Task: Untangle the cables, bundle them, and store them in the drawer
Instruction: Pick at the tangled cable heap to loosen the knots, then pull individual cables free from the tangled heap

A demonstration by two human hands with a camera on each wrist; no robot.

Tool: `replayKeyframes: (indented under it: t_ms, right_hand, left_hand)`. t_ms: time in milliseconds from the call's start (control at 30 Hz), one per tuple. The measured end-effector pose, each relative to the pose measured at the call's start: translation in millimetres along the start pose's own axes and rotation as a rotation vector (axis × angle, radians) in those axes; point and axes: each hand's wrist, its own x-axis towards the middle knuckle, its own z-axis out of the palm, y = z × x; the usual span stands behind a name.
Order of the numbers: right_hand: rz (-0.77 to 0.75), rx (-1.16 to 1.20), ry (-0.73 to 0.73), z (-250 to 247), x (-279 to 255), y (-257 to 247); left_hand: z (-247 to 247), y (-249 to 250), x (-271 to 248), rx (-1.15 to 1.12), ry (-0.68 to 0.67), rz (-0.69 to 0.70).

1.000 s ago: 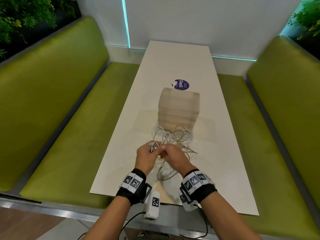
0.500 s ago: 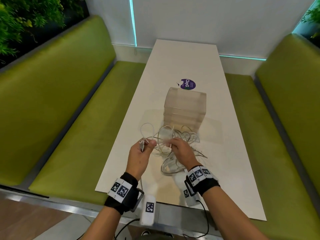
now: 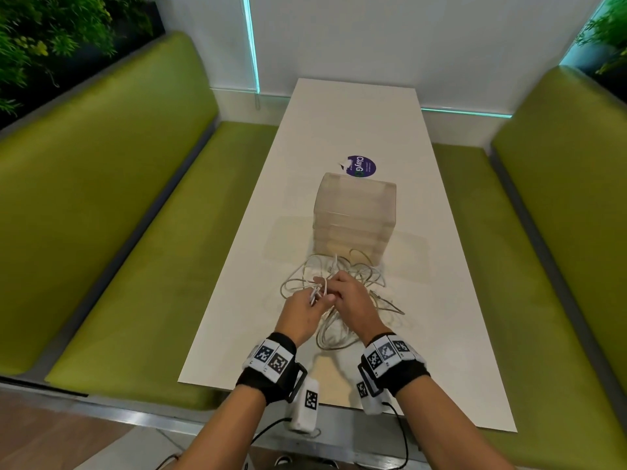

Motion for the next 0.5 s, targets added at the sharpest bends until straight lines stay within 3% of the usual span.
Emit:
replayKeyframes:
  t_ms: [100, 233, 333, 500]
  right_hand:
    - [-0.010, -0.038, -0.010, -2.0, 0.9, 1.1]
    - [-0.012, -0.096, -0.042, -1.3, 2.9, 4.0]
    - [0.006, -0.195, -0.053, 3.2, 3.4, 10.4]
    - [0.088, -0.224, 0.042, -1.0, 7.1, 32.6]
  left_hand:
    - [-3.2, -2.7, -1.5, 0.046, 0.065, 0.018]
    - [-5.8, 3.9, -3.6, 0.072, 0.027, 0.066]
    - [-8.3, 17.0, -8.2, -0.047, 0.016, 0.057]
    - [-26.8, 39.7, -26.8, -0.340, 0.117, 0.021]
